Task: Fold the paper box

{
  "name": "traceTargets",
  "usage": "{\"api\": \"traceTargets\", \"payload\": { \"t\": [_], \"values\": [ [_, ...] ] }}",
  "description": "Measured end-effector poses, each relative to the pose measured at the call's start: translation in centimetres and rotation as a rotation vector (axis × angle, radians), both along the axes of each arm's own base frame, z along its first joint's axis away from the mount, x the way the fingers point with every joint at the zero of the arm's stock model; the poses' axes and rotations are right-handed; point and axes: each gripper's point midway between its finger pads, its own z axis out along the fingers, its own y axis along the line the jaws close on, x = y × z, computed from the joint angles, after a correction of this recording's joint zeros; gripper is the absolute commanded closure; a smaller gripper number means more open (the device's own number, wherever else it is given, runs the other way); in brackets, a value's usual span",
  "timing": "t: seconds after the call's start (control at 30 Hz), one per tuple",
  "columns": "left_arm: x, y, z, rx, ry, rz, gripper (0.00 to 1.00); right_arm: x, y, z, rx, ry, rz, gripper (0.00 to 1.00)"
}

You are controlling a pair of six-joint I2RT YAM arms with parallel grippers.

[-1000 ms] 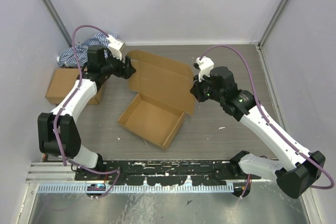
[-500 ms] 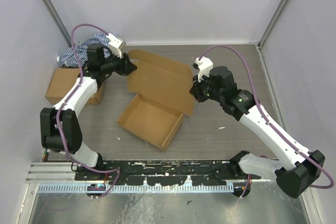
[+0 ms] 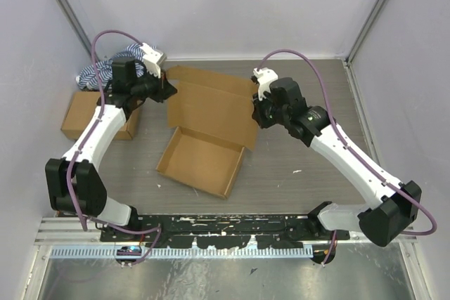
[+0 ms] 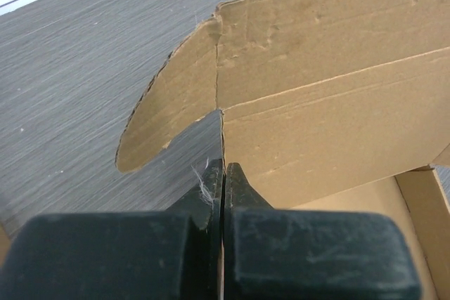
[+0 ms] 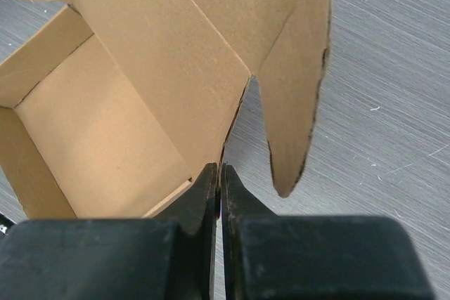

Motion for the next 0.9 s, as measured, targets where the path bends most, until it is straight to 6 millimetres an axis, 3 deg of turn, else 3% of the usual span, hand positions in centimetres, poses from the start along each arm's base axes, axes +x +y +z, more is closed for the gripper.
{"api": "traceTargets", "payload": {
  "t": [0.33,0.6,0.9],
  "values": [
    [-2.4,-0.3,0.4,0.075,0.017,0.104,1.0,0.4,-0.5,-1.1,-0.045,0.041,-0.035,0.93],
    [-6.6,1.1,4.2,0.014,-0.101,0.235,1.0,2.6,0.3,-2.3,-0.067,0.063,-0.074,0.94],
    [-8.8,1.9,7.2,-0.079,-0.22,0.308,1.0,5.3,1.7,-1.4,-0.032,0.016,-0.103,0.93]
  ]
}}
